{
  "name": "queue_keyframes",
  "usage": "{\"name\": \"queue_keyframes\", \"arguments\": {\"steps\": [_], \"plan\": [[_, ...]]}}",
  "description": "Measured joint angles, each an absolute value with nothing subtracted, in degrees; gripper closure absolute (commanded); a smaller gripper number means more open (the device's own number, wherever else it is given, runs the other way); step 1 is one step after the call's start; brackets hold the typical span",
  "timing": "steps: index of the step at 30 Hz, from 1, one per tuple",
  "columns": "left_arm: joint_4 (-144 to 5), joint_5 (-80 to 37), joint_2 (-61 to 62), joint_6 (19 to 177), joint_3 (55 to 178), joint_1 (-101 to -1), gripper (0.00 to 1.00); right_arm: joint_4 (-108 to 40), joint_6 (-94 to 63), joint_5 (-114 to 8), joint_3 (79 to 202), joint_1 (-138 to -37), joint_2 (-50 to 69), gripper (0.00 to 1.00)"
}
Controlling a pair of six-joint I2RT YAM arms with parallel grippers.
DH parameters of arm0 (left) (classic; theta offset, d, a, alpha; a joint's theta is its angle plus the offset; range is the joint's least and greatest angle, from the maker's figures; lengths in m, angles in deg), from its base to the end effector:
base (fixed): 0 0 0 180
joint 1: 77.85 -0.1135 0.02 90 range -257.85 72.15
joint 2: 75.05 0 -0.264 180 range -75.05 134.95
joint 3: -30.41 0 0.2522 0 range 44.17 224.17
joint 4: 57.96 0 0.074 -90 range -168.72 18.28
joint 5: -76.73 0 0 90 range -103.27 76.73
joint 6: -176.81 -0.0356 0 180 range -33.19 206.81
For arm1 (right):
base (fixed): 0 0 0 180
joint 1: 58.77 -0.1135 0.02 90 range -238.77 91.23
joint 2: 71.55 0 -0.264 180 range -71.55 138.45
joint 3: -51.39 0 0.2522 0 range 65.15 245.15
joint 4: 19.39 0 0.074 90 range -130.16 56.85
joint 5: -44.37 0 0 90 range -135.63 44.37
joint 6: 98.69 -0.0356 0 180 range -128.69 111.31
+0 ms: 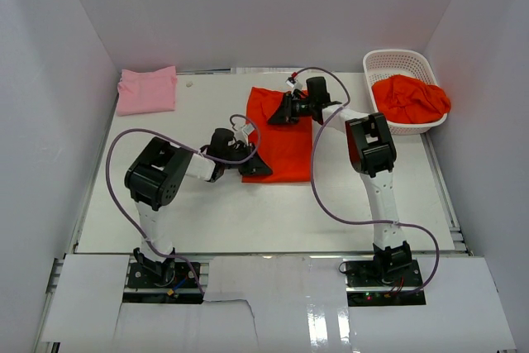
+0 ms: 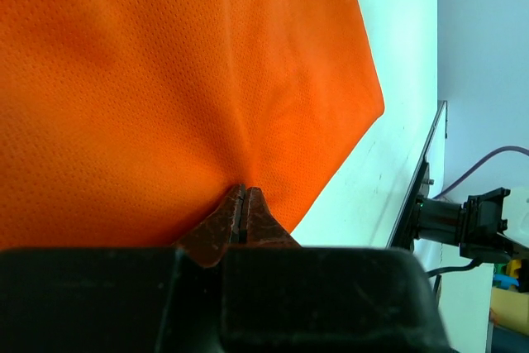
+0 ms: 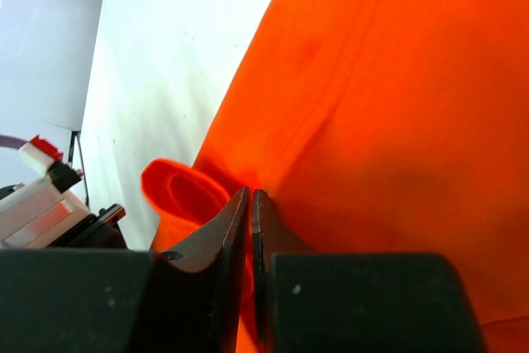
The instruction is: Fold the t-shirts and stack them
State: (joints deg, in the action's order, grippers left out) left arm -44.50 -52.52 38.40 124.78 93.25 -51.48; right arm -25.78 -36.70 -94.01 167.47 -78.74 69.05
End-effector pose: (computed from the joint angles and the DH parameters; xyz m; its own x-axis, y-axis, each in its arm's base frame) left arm 0.3180 -0.1828 0.0994 -0.9161 -0.0776 -0.3933 0.2945 0.5354 -0.7916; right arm 0.4958 0.2085 0.1262 -0.8159 0.0354 -0.5771 -0.5057 0.4401 0.7420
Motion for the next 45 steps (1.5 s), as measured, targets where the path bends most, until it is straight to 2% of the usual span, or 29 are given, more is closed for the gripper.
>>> {"name": "queue_keyframes", "arguments": {"steps": [7,10,15,18,20,22,25,27,30,31,33,34,35,39,40,45], "plan": [[-44.9,-52.8,35.8,124.8,89.8,-51.5,1.0,-28.1,-35.8,-93.9,169.3,-78.3,69.7,0.88],[-45.2,-52.7,34.1,124.8,87.8,-51.2,1.0,-30.1,-34.6,-93.5,168.4,-78.0,67.6,0.83],[-47.0,-51.6,30.5,124.8,84.7,-49.9,1.0,-32.6,-30.6,-90.9,157.2,-77.6,54.1,0.79],[-48.4,-51.1,29.0,125.1,83.8,-49.0,1.0,-33.5,-28.2,-89.0,147.5,-77.5,42.2,0.72],[-49.2,-50.6,28.3,125.4,83.7,-48.3,1.0,-34.1,-26.8,-88.2,141.9,-77.3,35.4,0.65],[-49.7,-50.1,27.8,125.7,83.7,-47.5,1.0,-35.0,-25.6,-87.4,135.3,-77.3,28.9,0.48],[-50.8,-49.5,26.7,126.3,83.8,-46.3,1.0,-36.4,-24.8,-85.5,123.5,-77.3,20.2,0.05],[-51.8,-49.2,25.9,126.5,84.1,-45.7,1.0,-38.1,-24.6,-84.5,116.7,-77.3,15.7,0.05],[-54.2,-48.8,24.3,126.7,85.4,-45.2,0.99,-40.9,-24.8,-83.6,108.6,-77.3,10.2,0.1],[-55.2,-48.5,23.7,126.7,86.0,-45.2,0.98,-41.5,-24.9,-83.5,106.4,-77.3,8.5,0.23],[-57.2,-48.0,22.3,126.4,87.9,-45.1,0.96,-42.5,-25.5,-83.5,102.8,-77.3,5.4,0.38],[-57.8,-47.9,21.7,126.2,88.9,-45.1,0.95,-42.7,-26.1,-83.6,101.2,-77.3,3.8,0.54],[-58.3,-47.8,21.4,126.1,89.9,-45.1,0.96,-42.5,-26.2,-83.7,99.9,-77.3,2.4,0.63],[-59.4,-47.8,21.8,125.6,95.3,-44.8,0.96,-41.2,-28.6,-85.1,96.5,-77.3,-0.3,0.88],[-59.4,-48.0,22.7,125.6,96.8,-44.6,0.97,-40.5,-29.0,-85.4,96.1,-77.3,-0.2,0.92],[-59.4,-48.6,30.3,125.1,103.6,-42.8,0.97,-35.3,-31.6,-87.5,94.0,-77.3,0.9,0.92]]}}
